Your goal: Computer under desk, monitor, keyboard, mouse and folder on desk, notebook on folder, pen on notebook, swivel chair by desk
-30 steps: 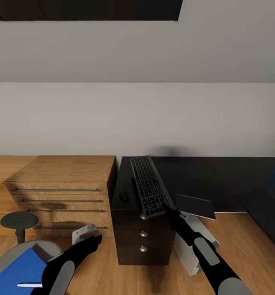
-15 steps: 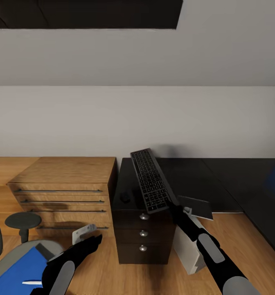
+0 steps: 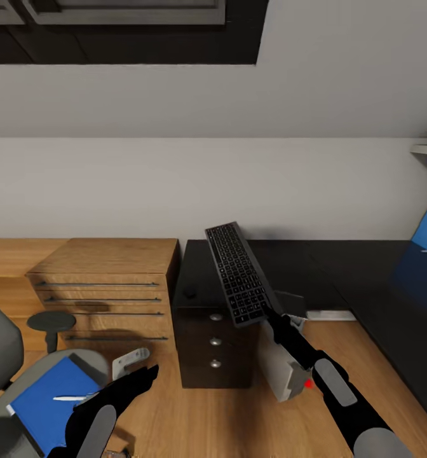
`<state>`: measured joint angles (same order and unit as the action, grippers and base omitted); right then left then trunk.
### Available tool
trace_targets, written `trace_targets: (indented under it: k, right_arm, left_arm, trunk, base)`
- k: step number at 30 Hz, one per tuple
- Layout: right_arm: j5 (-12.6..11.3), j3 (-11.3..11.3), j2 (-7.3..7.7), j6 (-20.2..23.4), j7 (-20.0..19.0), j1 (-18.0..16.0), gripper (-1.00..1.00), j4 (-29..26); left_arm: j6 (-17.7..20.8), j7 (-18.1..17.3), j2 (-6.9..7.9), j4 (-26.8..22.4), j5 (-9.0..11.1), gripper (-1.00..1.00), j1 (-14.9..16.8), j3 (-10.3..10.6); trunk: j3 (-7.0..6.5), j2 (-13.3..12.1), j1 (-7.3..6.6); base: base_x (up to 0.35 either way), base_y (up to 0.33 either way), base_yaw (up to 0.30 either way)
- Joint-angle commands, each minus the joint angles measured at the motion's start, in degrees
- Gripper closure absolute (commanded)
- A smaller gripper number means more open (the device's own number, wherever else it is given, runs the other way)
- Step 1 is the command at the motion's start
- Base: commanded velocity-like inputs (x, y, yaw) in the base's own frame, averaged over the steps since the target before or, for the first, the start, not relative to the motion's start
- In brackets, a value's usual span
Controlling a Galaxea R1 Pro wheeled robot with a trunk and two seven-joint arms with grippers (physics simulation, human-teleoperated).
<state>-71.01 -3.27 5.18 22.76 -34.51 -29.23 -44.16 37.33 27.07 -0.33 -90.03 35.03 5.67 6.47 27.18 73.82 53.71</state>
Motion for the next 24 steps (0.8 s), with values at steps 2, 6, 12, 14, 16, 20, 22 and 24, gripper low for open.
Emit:
trace_targets:
  k: [2,6,12,14,16,20,22,24]
  right_arm:
    - [-0.6,-0.2,0.17,0.3,0.0,0.0,1.00,-0.3]
    - [-0.6,-0.2,0.25,0.3,0.4,0.0,1.00,-1.4]
    - [-0.9,-0.1,0.21,0.3,3.1,0.0,1.00,-3.4]
    - [-1.0,-0.1,0.20,0.6,5.1,0.0,1.00,-3.7]
    - [-1.3,0.0,0.19,1.8,10.4,0.1,1.00,-5.2]
    - [-2.7,0.1,0.19,5.9,19.1,0.1,1.00,-8.5]
    - [-4.2,0.1,0.22,8.0,22.1,0.1,1.00,-9.7]
    - [-5.3,0.2,0.22,8.9,23.3,0.1,1.00,-10.1]
  left_arm:
    - [0.1,0.6,-0.02,-0.1,0.6,-1.00,0.0,0.0]
    - [0.1,0.6,-0.02,0.0,0.6,-1.00,0.0,0.0]
    - [0.1,0.6,-0.08,0.1,0.6,-1.00,0.0,0.0]
    - [0.1,0.6,-0.08,0.1,0.6,-1.00,0.0,0.0]
    - [0.1,0.6,-0.04,0.1,0.6,-1.00,0.0,0.0]
    - [0.1,0.7,-0.03,0.1,0.6,-1.00,0.0,0.0]
    - [0.1,0.7,-0.03,0.1,0.6,-1.00,0.0,0.0]
    - [0.1,0.7,-0.03,0.1,0.7,-1.00,0.0,-0.1]
  trunk:
    - [-0.30,-0.8,-0.48]
    - [-1.02,-2.4,-1.36]
    - [-2.10,-4.8,-2.67]
    - [-2.46,-5.6,-3.11]
    - [-2.82,-6.4,-3.55]
    - [-3.53,-8.0,-4.43]
    - [-3.89,-8.8,-4.87]
    - [-4.25,-9.6,-5.31]
  base:
    - [-0.287,-0.233,0.000]
    - [-0.282,-0.240,0.000]
    - [-0.272,-0.248,0.000]
    - [-0.257,-0.256,0.000]
    - [-0.244,-0.259,0.000]
    - [-0.235,-0.260,0.000]
    - [-0.232,-0.260,0.000]
    - [-0.231,-0.260,0.000]
